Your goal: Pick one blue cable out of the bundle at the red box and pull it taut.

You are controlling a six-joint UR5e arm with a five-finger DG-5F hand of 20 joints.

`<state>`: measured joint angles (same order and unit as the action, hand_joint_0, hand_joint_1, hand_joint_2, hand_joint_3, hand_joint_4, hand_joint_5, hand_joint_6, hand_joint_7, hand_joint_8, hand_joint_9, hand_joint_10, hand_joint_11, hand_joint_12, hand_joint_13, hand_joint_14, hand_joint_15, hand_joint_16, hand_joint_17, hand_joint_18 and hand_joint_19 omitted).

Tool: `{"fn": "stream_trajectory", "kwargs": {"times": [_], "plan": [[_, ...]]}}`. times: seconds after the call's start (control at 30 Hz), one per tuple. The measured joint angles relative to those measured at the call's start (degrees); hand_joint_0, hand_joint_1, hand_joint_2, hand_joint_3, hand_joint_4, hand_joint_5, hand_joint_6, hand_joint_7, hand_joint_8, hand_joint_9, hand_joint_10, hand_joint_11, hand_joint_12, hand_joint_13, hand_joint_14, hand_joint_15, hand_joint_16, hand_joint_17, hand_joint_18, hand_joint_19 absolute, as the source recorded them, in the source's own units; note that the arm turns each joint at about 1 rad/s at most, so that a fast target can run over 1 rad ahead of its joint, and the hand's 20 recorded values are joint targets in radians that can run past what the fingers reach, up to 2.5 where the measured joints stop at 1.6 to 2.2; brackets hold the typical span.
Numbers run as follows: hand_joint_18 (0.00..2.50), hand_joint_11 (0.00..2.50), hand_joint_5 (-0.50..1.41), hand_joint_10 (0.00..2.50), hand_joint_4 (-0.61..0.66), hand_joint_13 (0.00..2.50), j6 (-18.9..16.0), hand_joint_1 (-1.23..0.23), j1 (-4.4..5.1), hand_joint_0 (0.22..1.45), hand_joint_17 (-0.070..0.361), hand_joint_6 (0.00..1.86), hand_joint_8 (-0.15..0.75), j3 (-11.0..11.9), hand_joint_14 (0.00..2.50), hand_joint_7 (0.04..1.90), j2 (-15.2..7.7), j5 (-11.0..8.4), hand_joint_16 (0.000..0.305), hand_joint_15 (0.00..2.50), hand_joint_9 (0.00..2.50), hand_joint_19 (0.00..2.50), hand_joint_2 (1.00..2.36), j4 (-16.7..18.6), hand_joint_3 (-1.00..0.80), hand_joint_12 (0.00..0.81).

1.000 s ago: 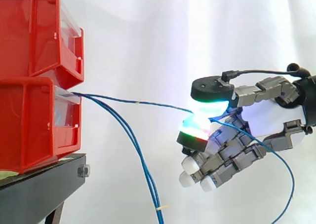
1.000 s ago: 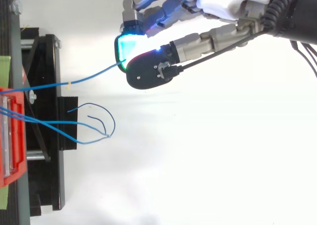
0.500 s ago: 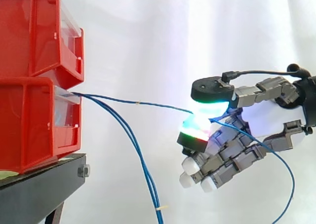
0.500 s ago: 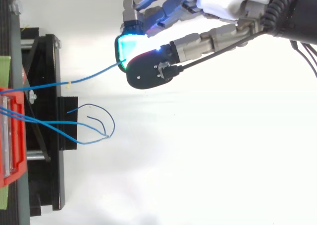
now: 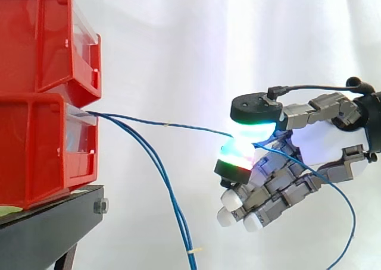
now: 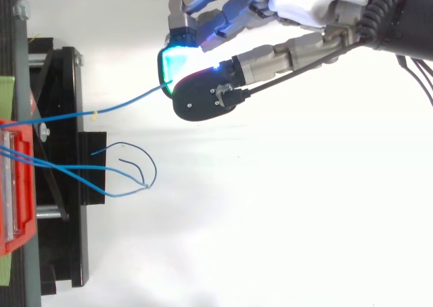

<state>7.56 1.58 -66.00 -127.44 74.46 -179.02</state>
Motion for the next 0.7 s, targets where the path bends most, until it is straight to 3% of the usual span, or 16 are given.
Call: {"fn": "stream_trajectory", "kwargs": {"times": [0.7], "plan": [[0.49,0.35,-0.11,0.01,0.22,0.43,0.00,-0.83,0.00,0.59,0.129,0.84,0.334,-0.07,0.01,1.29,0.00,-0.02,0.057,0.17,0.83,0.26,1.02,0.01,-0.10,0.395]]}}
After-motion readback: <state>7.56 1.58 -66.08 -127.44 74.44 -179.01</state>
